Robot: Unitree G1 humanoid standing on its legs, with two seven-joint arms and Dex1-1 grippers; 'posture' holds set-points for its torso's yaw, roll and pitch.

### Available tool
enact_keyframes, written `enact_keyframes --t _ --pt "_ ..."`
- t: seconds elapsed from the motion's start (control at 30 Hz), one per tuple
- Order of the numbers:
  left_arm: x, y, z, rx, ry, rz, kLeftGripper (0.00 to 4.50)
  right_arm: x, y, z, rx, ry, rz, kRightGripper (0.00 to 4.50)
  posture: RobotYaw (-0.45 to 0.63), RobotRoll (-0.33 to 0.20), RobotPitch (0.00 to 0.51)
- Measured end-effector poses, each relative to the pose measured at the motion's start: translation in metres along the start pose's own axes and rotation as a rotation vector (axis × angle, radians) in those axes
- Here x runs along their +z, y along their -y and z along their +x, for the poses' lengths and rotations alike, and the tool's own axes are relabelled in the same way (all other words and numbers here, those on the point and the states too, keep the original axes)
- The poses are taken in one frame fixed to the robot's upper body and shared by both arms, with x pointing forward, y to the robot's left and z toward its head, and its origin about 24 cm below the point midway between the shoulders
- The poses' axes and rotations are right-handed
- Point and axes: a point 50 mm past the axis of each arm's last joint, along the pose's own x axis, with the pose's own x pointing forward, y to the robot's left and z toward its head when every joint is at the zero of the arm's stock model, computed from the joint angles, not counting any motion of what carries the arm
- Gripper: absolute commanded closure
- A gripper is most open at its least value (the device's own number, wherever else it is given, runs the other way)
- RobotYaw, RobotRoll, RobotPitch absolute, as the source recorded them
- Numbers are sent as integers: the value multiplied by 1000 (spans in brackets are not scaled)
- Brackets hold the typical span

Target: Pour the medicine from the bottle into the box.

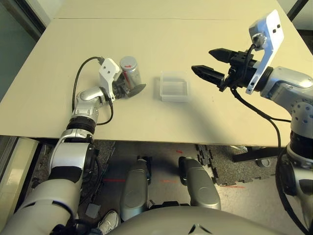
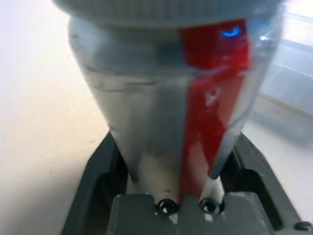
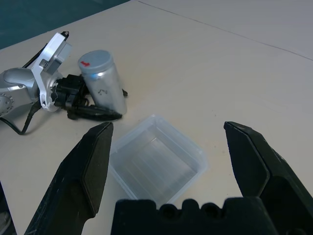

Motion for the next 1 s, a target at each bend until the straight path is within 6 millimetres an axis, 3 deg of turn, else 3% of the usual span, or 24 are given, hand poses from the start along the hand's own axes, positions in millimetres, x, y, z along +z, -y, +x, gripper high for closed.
enact_keyframes --t 0.2,0.33,0.47,0.7,1.0 --pt "12 -2 3 2 49 13 1789 1 0 0 -2 5 -3 0 -77 0 175" --pt "30 -2 7 -56 87 34 1789 2 0 1 0 15 -9 0 -60 0 174" --pt "55 3 14 -189 120 54 1789 10 -5 9 38 41 -35 0 -46 0 170" --pt "75 21 24 -457 55 45 1789 19 -20 33 172 60 -89 0 -47 0 168" --pt "79 35 33 -605 7 63 1789 27 -35 52 273 80 -131 0 -60 0 174"
